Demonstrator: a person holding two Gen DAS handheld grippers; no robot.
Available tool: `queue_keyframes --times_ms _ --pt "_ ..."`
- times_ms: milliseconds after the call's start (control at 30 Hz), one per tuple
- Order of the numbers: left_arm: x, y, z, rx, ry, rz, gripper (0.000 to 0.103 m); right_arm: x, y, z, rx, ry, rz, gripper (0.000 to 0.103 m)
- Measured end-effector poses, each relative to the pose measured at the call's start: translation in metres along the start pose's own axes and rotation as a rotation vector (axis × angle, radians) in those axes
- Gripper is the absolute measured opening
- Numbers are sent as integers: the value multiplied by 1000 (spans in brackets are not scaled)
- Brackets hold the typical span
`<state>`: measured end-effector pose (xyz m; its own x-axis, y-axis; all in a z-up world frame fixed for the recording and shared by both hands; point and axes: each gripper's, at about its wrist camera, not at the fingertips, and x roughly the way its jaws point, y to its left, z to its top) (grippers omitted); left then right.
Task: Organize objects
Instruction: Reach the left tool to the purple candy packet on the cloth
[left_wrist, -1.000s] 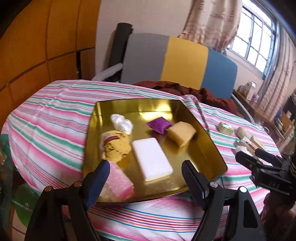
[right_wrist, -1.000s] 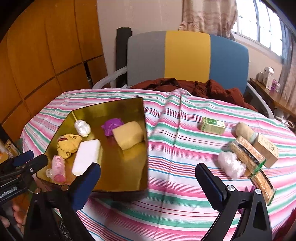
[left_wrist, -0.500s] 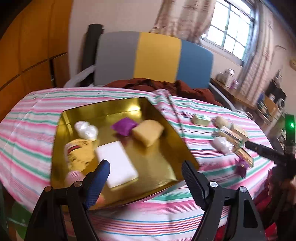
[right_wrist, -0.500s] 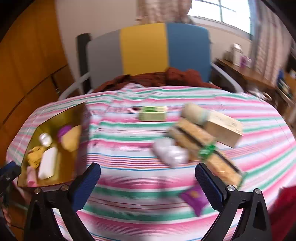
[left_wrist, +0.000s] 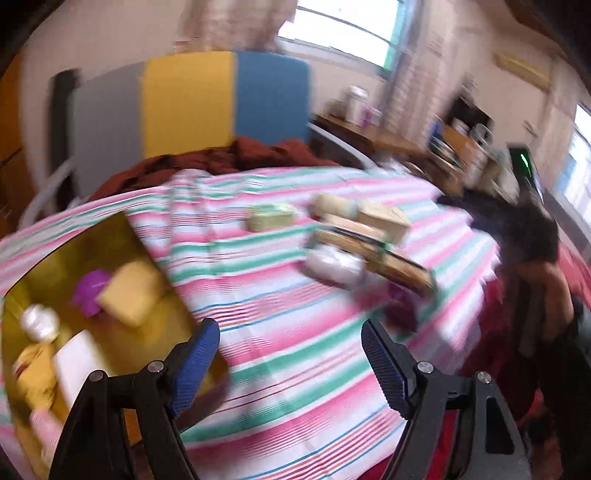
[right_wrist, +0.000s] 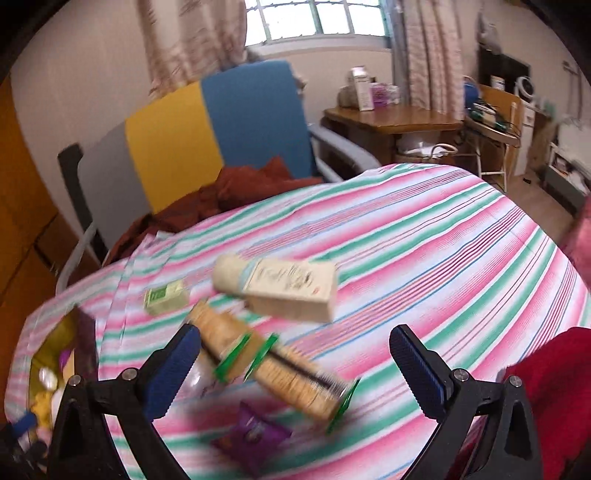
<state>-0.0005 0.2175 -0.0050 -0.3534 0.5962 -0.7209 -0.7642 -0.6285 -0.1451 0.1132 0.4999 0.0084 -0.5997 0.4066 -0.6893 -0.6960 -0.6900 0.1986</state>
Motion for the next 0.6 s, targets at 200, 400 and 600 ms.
queue_keyframes --times_ms 200,400,600 --pt "47 -50 8 147 75 -127 79 10 -26 0 113 -16 27 103" --pt "93 -93 16 278 109 -240 75 18 -41 0 200 20 77 103" --pt "138 -113 22 330 184 -262 74 18 -45 -1 234 21 106 103"
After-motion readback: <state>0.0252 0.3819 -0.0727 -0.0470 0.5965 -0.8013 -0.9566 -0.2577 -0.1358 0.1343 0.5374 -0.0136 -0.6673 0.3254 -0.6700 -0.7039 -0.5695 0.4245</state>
